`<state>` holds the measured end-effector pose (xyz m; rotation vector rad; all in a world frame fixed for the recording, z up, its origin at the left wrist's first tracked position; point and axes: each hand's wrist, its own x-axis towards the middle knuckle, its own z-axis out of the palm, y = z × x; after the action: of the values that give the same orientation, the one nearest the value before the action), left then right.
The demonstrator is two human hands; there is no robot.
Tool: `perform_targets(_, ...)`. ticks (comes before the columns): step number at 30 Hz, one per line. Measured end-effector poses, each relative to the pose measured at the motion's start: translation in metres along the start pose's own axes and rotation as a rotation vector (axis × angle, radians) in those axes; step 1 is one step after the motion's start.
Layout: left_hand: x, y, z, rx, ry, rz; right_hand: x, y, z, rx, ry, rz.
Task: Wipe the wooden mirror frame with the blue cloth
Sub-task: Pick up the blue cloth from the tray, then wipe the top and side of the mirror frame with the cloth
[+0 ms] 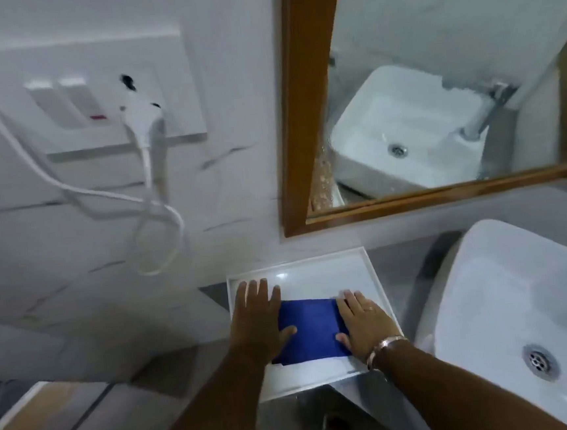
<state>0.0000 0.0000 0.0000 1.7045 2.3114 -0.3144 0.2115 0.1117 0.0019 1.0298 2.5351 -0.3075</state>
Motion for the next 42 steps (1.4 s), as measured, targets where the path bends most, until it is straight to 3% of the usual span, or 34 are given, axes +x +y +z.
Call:
perform_targets(4, 0.035, 0.012, 0.014, 0.013, 0.013, 0.033, 0.030, 0.004, 0.012, 0.096, 0.032, 0.019)
perform_targets(8, 0.045, 0.012, 0.018, 0.009, -0.025, 0.128, 0.048, 0.001, -0.001, -0.024, 0.031, -0.072)
perform_targets(11, 0.043, 0.010, 0.002, -0.144, -0.063, 0.149, 0.048, -0.001, -0.021, -0.051, -0.022, -0.104)
perform_targets(15, 0.029, 0.003, -0.055, -0.285, -0.054, 0.162, 0.031, 0.000, -0.071, 0.041, -0.052, -0.027)
perform_targets(20, 0.009, -0.007, -0.183, -0.244, 0.040, 0.239, -0.013, 0.000, -0.181, -0.001, 0.152, -0.056)
perform_targets(24, -0.023, -0.011, -0.311, -0.208, 0.257, 0.301, -0.060, 0.001, -0.301, -0.047, 0.384, -0.090)
perform_targets(31, -0.111, -0.024, -0.514, -0.211, 1.070, 0.415, -0.171, 0.000, -0.517, -0.045, 0.819, -0.124)
perform_targets(35, -0.150, -0.024, -0.629, -0.144, 1.398, 0.432, -0.236, -0.007, -0.618, -0.056, 1.068, -0.183)
perform_targets(38, -0.177, -0.024, -0.718, -0.081, 1.554, 0.408, -0.270, -0.001, -0.689, -0.141, 1.269, -0.223)
perform_targets(42, -0.211, -0.015, -0.809, 0.087, 1.622, 0.309, -0.304, 0.009, -0.766, -0.294, 1.488, -0.194)
